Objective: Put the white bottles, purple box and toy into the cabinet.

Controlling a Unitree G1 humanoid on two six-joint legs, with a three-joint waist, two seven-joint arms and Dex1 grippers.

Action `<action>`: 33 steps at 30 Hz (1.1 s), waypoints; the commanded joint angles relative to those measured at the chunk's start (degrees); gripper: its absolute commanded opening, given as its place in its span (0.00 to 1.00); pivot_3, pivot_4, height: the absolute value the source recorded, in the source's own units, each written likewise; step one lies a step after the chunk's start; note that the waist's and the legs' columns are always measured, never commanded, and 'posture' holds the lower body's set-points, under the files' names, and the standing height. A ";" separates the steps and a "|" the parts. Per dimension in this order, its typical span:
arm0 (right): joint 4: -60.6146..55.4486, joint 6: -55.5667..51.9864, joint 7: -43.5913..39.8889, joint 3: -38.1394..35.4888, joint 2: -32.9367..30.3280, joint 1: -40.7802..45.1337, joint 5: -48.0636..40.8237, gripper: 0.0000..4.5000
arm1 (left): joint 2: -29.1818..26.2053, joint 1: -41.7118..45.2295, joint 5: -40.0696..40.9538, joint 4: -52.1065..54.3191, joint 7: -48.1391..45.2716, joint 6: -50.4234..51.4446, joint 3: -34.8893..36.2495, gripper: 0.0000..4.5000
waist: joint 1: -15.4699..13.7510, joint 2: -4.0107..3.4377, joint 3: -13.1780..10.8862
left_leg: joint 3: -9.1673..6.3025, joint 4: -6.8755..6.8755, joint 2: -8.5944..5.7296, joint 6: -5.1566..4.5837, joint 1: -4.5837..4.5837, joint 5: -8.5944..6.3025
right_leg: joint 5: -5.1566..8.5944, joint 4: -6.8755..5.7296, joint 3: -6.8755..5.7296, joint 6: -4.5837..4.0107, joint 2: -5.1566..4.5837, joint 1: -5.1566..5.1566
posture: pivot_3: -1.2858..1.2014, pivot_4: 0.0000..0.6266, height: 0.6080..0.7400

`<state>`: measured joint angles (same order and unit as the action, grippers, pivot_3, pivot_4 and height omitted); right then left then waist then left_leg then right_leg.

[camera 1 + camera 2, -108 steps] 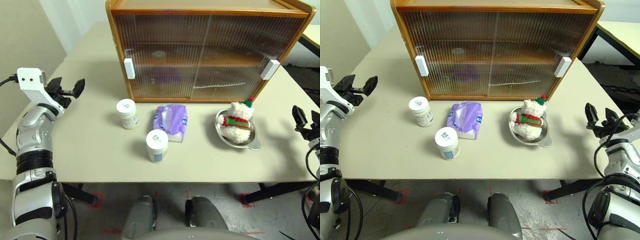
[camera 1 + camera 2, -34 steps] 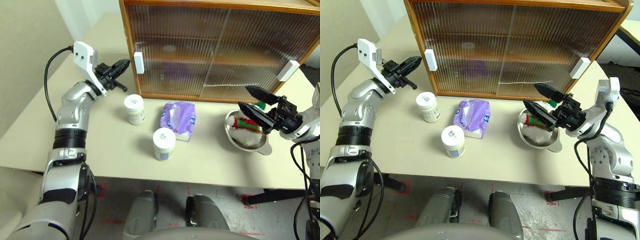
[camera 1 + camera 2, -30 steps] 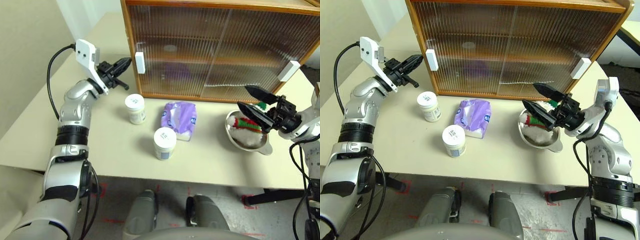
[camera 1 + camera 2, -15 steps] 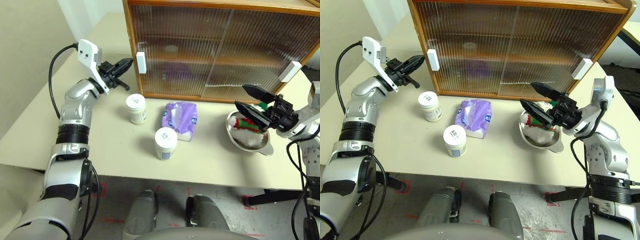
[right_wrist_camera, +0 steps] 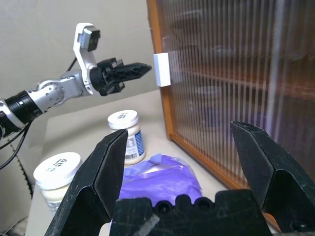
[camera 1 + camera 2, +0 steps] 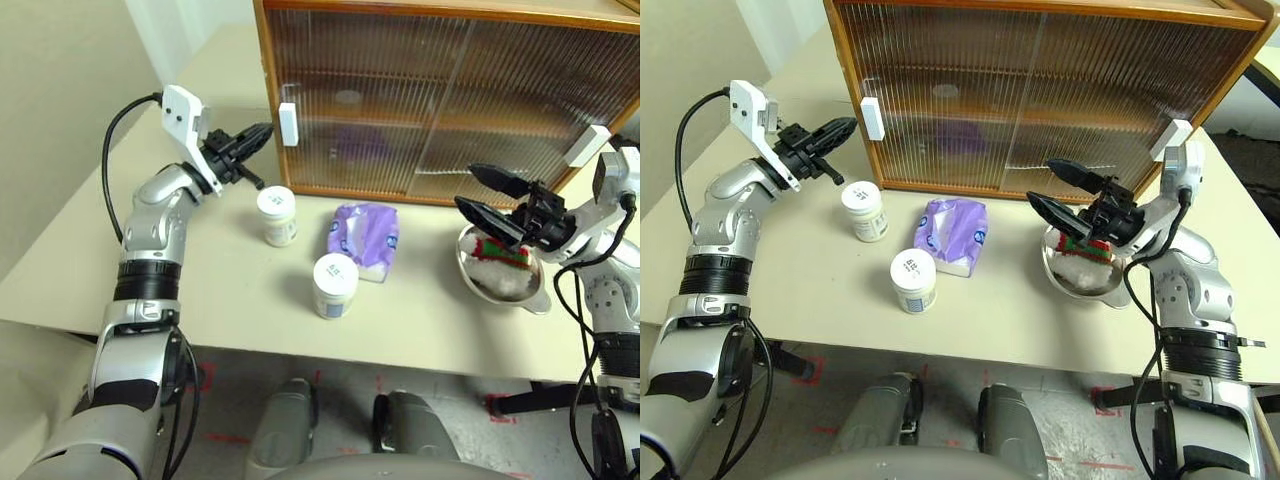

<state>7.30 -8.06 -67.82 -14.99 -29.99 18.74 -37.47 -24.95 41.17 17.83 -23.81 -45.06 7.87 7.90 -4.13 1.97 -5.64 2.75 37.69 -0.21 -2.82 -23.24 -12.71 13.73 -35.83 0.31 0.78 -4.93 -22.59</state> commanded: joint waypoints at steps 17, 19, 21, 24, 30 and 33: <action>0.73 0.54 -0.98 0.00 -0.60 0.37 0.04 1.00 | 1.99 3.64 -1.30 -3.65 1.45 -0.91 -1.86 0.01 | -0.14 0.01 0.01 | -0.02 0.02 -0.01 0.00 0.00 0.00 | -0.03 -0.02 -0.02 -0.01 0.02 0.00 | 0.57 0.08 1.00; 0.66 0.49 -0.97 -0.17 -0.74 0.30 -0.06 1.00 | 2.08 3.61 -1.27 -3.53 1.25 -0.76 -1.98 0.01 | -0.09 0.00 0.01 | -0.02 0.09 -0.01 0.00 -0.01 0.00 | -0.04 -0.03 -0.02 -0.01 0.02 0.01 | 0.57 0.08 1.00; 0.61 0.50 -0.92 -0.23 -0.80 0.25 -0.10 1.00 | 2.08 3.58 -1.22 -3.56 1.24 -0.74 -2.01 0.01 | -0.05 0.00 0.01 | -0.01 0.12 -0.01 0.00 -0.02 0.00 | -0.06 -0.03 -0.01 0.00 0.02 0.01 | 0.57 0.08 1.00; 0.56 0.50 -0.89 -0.21 -0.86 0.16 -0.19 1.00 | 2.21 3.62 -1.19 -3.65 1.32 -0.73 -2.19 0.01 | -0.03 0.01 0.01 | -0.02 0.14 0.00 0.00 -0.01 0.00 | -0.06 -0.03 -0.01 -0.01 0.03 0.01 | 0.56 0.09 1.00; -0.10 0.36 -0.55 -0.17 -0.66 -0.23 -0.39 1.00 | 2.73 4.66 -1.48 -5.10 1.69 -1.15 -2.40 0.01 | -0.05 0.00 0.01 | -0.02 0.16 0.00 0.00 -0.02 0.00 | -0.07 -0.04 -0.01 0.00 0.03 0.02 | 0.56 0.09 1.00; -0.39 0.25 -0.35 -0.38 -0.77 -0.42 -0.55 1.00 | 3.30 5.93 -1.72 -6.47 1.31 -1.45 -2.89 0.01 | -0.11 0.01 0.01 | -0.02 0.17 0.00 0.00 -0.02 0.00 | -0.07 -0.04 -0.02 0.00 0.03 0.03 | 0.56 0.09 1.00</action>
<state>8.14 -8.06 -68.44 -14.37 -30.49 18.98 -37.55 -22.45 45.46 16.85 -28.99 -43.31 6.88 6.04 -4.24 1.98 -5.64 2.73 37.87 -0.21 -2.83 -23.27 -12.71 13.66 -35.87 0.28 0.78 -4.91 -22.56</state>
